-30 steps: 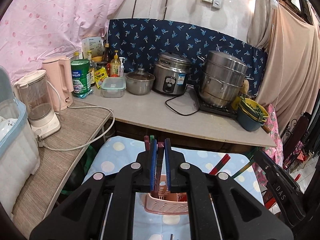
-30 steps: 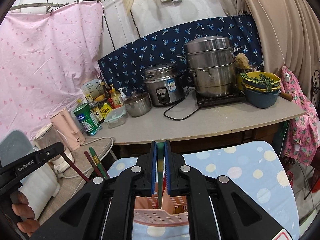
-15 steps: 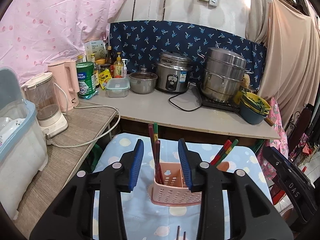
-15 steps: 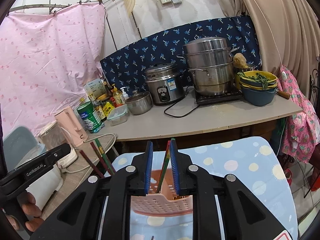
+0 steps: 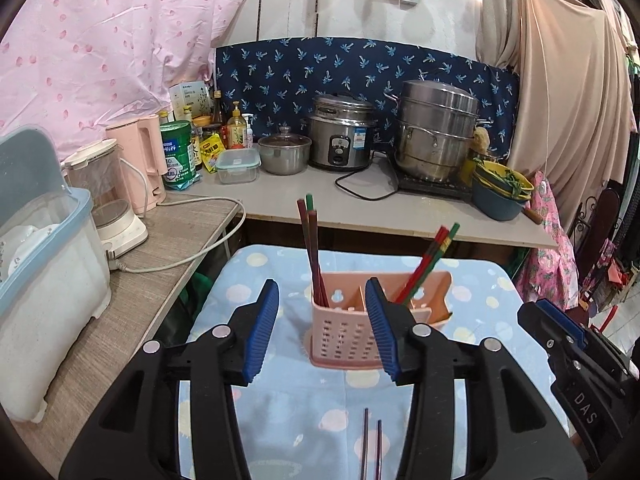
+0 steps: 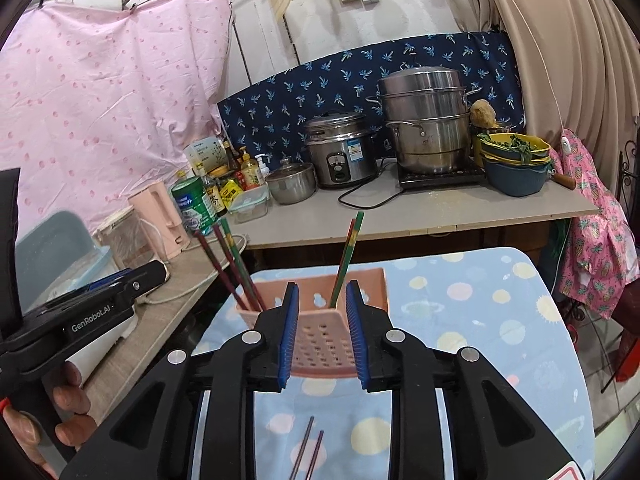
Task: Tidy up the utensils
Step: 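Move both tools back over the last two chopsticks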
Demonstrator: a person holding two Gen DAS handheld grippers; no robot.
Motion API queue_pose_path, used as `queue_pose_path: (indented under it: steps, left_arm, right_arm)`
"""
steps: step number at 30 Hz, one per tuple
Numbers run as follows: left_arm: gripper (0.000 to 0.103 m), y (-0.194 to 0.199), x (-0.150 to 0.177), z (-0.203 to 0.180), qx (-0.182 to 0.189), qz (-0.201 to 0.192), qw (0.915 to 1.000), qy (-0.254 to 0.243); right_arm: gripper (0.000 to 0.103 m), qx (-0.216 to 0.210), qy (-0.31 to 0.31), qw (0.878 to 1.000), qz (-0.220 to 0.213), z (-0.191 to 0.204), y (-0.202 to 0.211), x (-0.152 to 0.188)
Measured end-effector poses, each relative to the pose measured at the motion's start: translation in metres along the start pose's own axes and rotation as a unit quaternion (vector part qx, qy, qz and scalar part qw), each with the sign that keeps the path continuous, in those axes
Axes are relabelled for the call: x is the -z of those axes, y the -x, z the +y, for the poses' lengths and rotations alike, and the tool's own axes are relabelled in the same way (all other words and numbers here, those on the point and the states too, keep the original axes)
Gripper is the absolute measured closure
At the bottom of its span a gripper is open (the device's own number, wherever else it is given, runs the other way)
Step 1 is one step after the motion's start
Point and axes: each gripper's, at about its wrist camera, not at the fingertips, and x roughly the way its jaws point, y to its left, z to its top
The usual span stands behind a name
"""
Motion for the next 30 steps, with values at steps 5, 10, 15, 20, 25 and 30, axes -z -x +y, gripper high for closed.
queue_pose_path:
  steps: [5,10,15,20,25,30]
  left_arm:
    - [0.060,0.010,0.026,0.005,0.002,0.014,0.9999,-0.002]
    - [0.060,0.015,0.058,0.012,0.001,0.035,0.9994,-0.004]
    - [0.060,0.018,0.094,0.018,-0.002,0.057,0.9983,-0.007]
    - [0.060,0.019,0.132,0.023,-0.003,0.088,0.9961,-0.009]
    - [0.060,0.020,0.168,0.028,-0.001,0.118,0.9931,-0.002]
    - [0.060,0.020,0.201,0.032,-0.007,0.140,0.9901,0.010]
  right_arm:
    - [0.078,0.003,0.005,1.000,0.009,0.005,0.015,0.024]
    - [0.078,0.007,0.006,1.000,0.026,0.005,0.026,0.054]
    - [0.078,0.015,0.011,0.999,0.050,0.005,0.035,0.088]
    - [0.078,0.021,0.014,0.997,0.078,0.007,0.041,0.123]
    - [0.078,0.023,0.025,0.994,0.101,0.014,0.050,0.158]
    - [0.078,0.026,0.043,0.991,0.121,0.026,0.059,0.191]
